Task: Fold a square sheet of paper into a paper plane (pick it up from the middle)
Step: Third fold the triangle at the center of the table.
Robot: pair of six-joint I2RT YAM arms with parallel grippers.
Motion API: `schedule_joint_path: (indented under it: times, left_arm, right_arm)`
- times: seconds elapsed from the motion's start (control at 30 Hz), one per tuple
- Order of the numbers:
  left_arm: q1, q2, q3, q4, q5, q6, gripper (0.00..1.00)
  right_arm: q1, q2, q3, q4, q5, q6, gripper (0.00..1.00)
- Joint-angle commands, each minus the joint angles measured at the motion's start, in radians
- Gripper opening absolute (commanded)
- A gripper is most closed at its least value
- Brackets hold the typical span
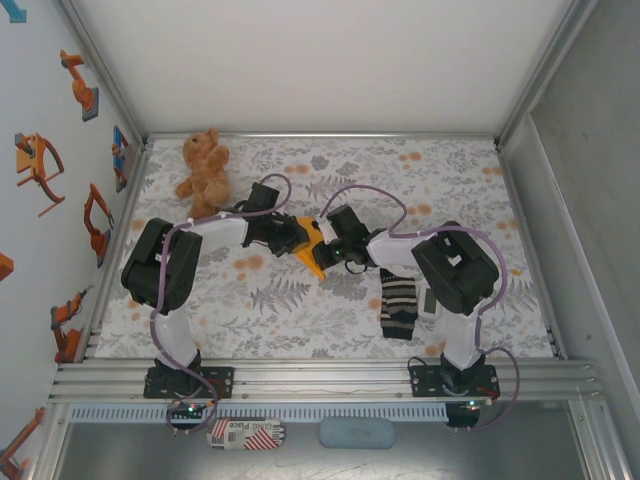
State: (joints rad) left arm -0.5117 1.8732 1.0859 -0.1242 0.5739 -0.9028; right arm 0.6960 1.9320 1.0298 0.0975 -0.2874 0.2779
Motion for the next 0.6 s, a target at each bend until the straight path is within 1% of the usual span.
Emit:
schedule_joint_path:
  times: [0.0,0.3,0.57]
  left_arm:
    - [-0.002,0.019,0.020,-0.045,-0.020,0.001,0.11]
    - [-0.006,0.038,0.021,-0.063,-0.024,-0.003,0.09]
    - [-0.008,0.037,0.015,-0.090,-0.059,-0.015,0.09]
  right_arm:
    - [-0.005,0.021,0.005,-0.048,0.007,0.014,0.00]
    - [-0.004,0.024,0.007,-0.051,0.007,0.014,0.00]
    - [-0.004,0.025,0.009,-0.058,0.011,0.014,0.00]
